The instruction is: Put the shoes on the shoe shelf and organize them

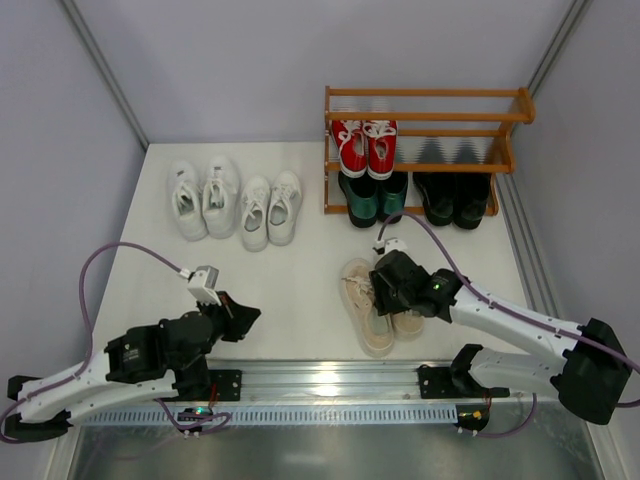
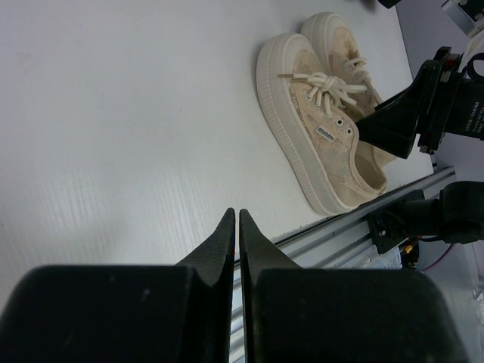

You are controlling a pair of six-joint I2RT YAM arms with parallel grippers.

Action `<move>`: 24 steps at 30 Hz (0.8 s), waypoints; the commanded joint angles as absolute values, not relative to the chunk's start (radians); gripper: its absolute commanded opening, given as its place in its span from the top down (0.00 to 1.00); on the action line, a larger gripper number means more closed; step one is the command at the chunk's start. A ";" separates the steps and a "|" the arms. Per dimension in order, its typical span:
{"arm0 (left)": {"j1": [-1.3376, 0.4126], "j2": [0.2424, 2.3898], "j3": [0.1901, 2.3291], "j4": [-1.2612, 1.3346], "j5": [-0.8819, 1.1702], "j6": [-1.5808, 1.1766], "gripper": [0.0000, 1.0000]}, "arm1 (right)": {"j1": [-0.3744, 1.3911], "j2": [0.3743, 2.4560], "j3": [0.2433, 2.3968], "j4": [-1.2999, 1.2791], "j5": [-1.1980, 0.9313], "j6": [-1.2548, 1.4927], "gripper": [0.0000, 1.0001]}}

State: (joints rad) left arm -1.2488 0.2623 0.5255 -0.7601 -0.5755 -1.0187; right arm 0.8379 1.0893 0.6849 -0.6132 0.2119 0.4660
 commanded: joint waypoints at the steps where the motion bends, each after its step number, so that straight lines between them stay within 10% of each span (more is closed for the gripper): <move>1: -1.247 0.236 0.540 -0.781 -0.607 -1.035 1.00 | 0.841 1.059 0.703 -0.555 0.201 0.471 0.47; 24: -1.247 0.253 0.537 -0.761 -0.607 -1.034 1.00 | 0.841 0.928 0.644 -0.650 0.232 0.557 0.25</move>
